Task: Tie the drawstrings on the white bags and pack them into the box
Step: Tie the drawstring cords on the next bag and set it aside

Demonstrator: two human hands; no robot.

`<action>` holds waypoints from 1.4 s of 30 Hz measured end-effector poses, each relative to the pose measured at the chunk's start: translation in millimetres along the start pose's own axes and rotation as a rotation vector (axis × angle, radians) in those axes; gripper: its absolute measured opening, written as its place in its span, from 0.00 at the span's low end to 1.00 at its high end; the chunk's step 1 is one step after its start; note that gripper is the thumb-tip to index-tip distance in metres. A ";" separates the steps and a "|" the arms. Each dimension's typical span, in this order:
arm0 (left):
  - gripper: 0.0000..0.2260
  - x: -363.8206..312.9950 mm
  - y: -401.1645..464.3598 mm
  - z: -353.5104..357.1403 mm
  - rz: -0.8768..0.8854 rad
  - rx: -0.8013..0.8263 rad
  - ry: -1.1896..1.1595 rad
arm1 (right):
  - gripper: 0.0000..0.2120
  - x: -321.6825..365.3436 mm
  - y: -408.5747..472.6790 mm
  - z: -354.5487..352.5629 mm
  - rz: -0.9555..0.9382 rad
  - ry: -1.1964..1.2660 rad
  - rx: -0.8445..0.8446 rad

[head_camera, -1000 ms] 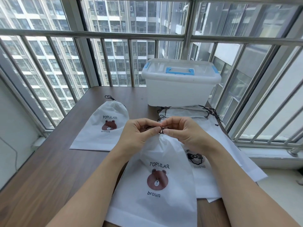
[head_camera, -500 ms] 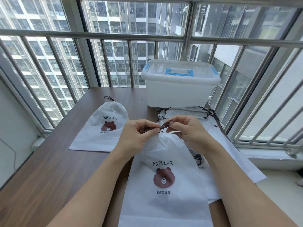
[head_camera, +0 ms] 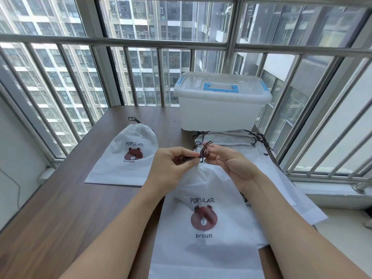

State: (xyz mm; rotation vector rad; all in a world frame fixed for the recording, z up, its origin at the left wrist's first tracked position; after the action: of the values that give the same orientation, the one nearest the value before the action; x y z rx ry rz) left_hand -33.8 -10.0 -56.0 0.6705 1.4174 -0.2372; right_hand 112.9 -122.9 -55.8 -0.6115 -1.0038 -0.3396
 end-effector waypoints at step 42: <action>0.02 -2.7 4.8 -10.0 -0.301 0.068 -0.109 | 0.07 0.7 -7.2 16.0 -0.602 -0.443 -0.030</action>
State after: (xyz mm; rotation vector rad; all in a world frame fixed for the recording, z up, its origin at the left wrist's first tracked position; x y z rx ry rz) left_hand -40.0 -1.2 -52.2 0.4895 1.4069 -0.5531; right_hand 98.5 -118.7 -46.6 -0.4045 -1.6118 -0.7711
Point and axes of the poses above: each hand's wrist, its own y-axis towards the middle knuckle, its own z-axis out of the palm, x = y × z, the point moved 1 cm from there along y, towards the middle knuckle, and after that the axes turned 15 degrees about -x, right-handed, at the moved point
